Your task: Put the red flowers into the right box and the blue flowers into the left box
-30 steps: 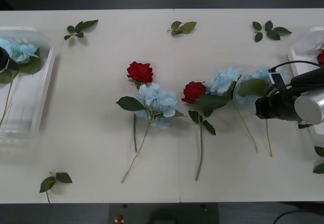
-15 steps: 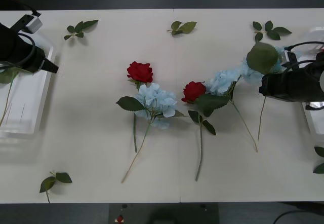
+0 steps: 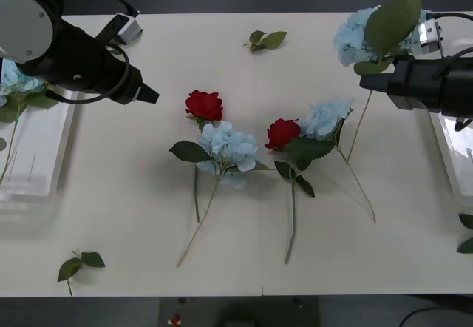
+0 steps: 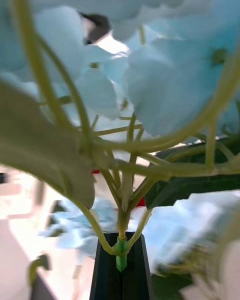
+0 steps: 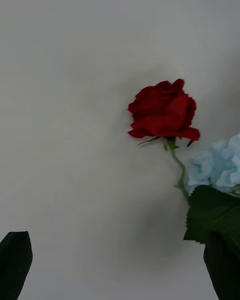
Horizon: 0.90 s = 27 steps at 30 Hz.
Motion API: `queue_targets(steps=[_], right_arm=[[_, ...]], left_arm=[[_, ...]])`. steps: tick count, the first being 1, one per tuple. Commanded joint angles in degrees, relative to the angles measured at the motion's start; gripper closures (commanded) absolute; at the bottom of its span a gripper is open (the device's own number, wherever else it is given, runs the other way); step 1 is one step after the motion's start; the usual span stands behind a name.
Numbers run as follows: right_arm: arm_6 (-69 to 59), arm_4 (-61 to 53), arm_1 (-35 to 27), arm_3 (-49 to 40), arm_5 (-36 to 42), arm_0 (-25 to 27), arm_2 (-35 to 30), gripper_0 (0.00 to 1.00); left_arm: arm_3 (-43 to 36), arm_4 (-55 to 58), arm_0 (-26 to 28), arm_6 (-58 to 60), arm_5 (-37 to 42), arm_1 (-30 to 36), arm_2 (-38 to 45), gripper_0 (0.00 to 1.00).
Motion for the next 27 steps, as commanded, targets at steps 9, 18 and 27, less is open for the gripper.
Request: queue_targets(steps=[9, 18, 27], right_arm=[[27.99, -17.68, 15.27, -1.03, 2.44, -1.85, -1.41, 1.0], [37.05, -17.68, 31.53, 1.96, 2.88, -1.94, -5.54, 1.0], [37.93, -17.59, 40.5, 3.01, 2.35, -3.43, -5.89, 1.0]], left_arm=[[-5.76, 14.1, 1.23, -7.22, 0.15, -1.19, 3.66, 0.0], [-5.76, 28.6, 5.01, -18.82, 3.14, -0.57, 9.11, 0.0], [-4.7, 39.23, 8.35, -28.4, 6.3, -0.31, 12.62, 0.0]])
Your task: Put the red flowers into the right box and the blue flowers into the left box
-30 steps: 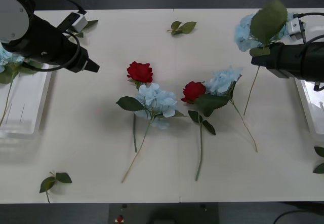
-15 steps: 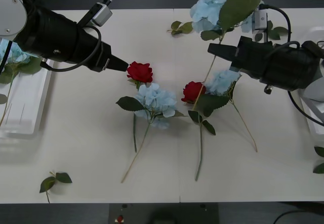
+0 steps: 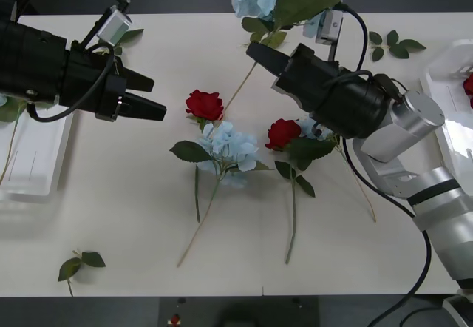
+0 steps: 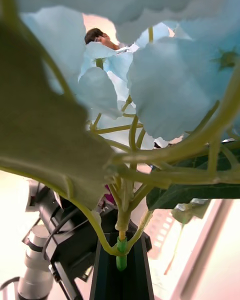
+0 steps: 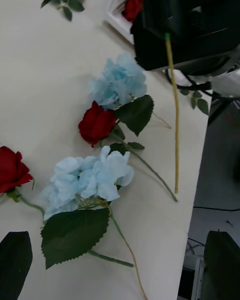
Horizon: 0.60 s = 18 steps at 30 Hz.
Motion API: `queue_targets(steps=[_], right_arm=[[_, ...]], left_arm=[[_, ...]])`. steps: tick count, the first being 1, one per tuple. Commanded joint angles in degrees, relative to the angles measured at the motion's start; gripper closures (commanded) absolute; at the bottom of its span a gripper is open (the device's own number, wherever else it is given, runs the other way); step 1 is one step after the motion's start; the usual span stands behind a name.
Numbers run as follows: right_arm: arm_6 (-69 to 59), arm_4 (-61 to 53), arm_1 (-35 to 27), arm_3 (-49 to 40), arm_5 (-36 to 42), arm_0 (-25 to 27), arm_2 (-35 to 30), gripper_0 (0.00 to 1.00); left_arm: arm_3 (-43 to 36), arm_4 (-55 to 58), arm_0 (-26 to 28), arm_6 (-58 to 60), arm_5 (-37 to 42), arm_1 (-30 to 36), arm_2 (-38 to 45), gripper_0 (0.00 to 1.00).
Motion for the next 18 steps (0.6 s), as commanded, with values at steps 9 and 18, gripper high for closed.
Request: queue_targets(steps=[9, 18], right_arm=[[2.57, -0.53, 7.68, 0.02, -0.01, -4.33, -0.75, 1.0], [3.72, -0.45, 10.23, 0.02, 0.26, -4.68, 0.13, 1.0]], left_arm=[[-0.51, 7.92, 2.04, -8.02, -0.52, 0.83, -3.2, 0.0], [-0.6, 7.92, 1.42, -8.02, -1.05, -0.58, -6.19, 0.0]])
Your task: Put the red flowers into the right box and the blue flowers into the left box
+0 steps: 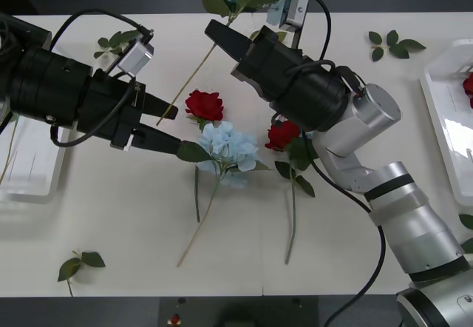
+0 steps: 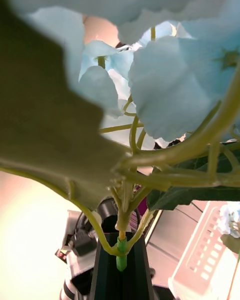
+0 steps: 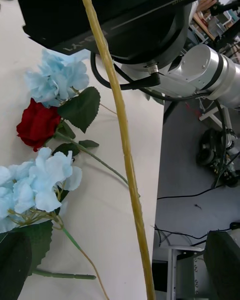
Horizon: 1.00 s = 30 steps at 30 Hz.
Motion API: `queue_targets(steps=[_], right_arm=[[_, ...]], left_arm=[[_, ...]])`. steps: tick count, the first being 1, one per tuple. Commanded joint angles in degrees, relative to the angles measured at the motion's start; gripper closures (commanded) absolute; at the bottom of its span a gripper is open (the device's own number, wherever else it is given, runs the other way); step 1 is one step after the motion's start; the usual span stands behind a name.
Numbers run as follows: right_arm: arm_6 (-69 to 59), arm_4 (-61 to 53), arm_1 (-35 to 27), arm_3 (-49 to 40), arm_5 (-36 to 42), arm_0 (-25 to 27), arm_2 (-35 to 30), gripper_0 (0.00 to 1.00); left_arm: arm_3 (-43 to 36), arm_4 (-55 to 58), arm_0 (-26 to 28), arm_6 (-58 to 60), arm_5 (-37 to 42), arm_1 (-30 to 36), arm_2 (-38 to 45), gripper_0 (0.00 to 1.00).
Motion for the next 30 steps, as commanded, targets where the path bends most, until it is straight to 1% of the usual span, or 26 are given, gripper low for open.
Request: queue_targets(steps=[1, 4, 5, 6, 7, 8, 30], right_arm=[[2.66, -0.53, 0.62, -1.2, 0.33, -1.58, 0.3, 1.0], [2.66, -0.53, 0.62, -1.2, 0.33, -1.58, 0.39, 1.0], [2.66, -0.53, 0.62, -1.2, 0.33, -1.58, 0.56, 1.0], [2.66, -0.53, 0.62, -1.2, 0.16, -1.58, 0.74, 1.0], [2.66, -0.53, 0.62, -1.2, 0.16, -1.58, 0.83, 1.0], [2.66, -0.53, 0.62, -1.2, 0.16, -1.58, 0.91, 1.0], [2.75, -0.45, 0.45, -1.2, 0.42, -1.58, 1.18, 1.0]], left_arm=[[-0.66, 0.41, -1.05, -2.93, -0.86, -0.63, -0.14, 0.0], [-0.66, 0.41, -1.31, -2.75, -0.95, -0.63, -0.93, 0.0], [-0.66, 0.41, -1.4, -2.75, -1.03, -0.63, -1.2, 0.19], [-0.66, 0.41, -1.4, -2.75, -1.12, -0.72, -1.37, 0.48], [-0.66, 0.5, -1.48, -2.75, -1.12, -0.72, -1.46, 0.73], [-0.66, 0.59, -1.57, -2.75, -1.03, -0.81, -1.46, 1.0], [-0.66, 3.49, -2.54, -1.17, -1.12, -2.21, -1.37, 1.0]])
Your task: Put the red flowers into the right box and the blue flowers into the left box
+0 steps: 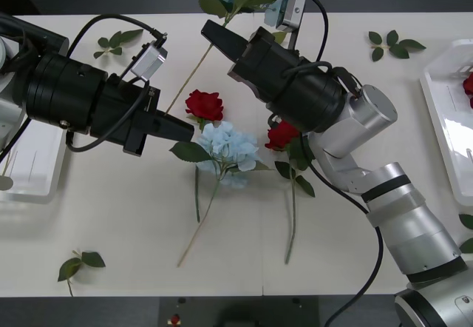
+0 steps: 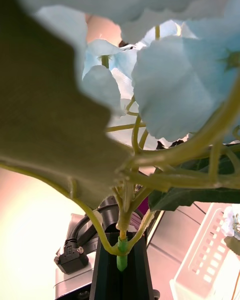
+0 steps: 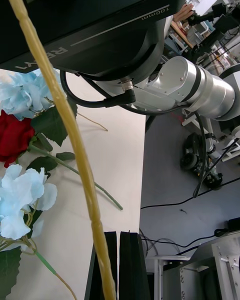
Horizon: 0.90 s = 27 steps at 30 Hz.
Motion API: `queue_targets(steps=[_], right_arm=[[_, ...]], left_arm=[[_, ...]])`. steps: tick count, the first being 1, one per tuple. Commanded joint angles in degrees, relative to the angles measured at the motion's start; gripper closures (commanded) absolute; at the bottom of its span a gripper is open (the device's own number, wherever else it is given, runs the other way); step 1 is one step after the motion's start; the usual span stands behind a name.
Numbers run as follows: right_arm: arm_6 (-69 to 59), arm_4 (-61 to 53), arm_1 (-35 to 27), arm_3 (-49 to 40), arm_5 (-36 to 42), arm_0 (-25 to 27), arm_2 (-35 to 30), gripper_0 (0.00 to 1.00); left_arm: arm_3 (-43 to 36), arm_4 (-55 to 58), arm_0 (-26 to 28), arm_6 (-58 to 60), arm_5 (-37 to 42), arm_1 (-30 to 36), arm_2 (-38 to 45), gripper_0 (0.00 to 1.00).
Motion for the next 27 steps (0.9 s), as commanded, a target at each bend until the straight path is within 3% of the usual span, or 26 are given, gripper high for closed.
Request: queue_targets(steps=[1, 2, 3, 5, 7, 17, 27], right_arm=[[1.56, 0.18, 0.05, -1.2, 0.56, -1.58, 0.58, 0.97], [1.56, 0.36, 0.05, -1.2, 0.65, -1.58, 0.58, 0.84], [1.74, 1.15, -0.04, -1.2, 0.73, -1.58, 0.58, 0.5], [2.09, 2.38, -0.39, -1.2, 1.0, -1.75, 0.58, 0.19], [2.35, 3.08, -0.39, -1.2, 0.91, -1.84, 0.5, 0.02], [4.2, 2.82, -0.74, -1.2, 1.35, -2.28, 0.23, 0.0], [4.55, 2.82, -3.2, -1.2, 2.05, -2.28, 0.32, 0.0]], left_arm=[[-0.74, 1.2, -2.5, -1.08, -0.62, -0.08, 0.25, 1.0], [-0.74, 1.11, -2.5, -1.0, -0.71, -0.08, 0.25, 1.0], [-0.66, 1.2, -2.5, -0.91, -0.71, -0.08, 0.33, 1.0], [-0.66, 1.2, -2.5, -0.73, -0.8, -0.08, 0.51, 1.0], [-0.74, 1.2, -2.5, -0.64, -0.71, -0.08, 0.68, 1.0], [-0.66, 1.46, -2.5, -0.56, -0.62, 1.41, 2.0, 1.0], [0.14, -0.91, -2.41, -0.03, 1.93, 10.02, 7.19, 1.0]])
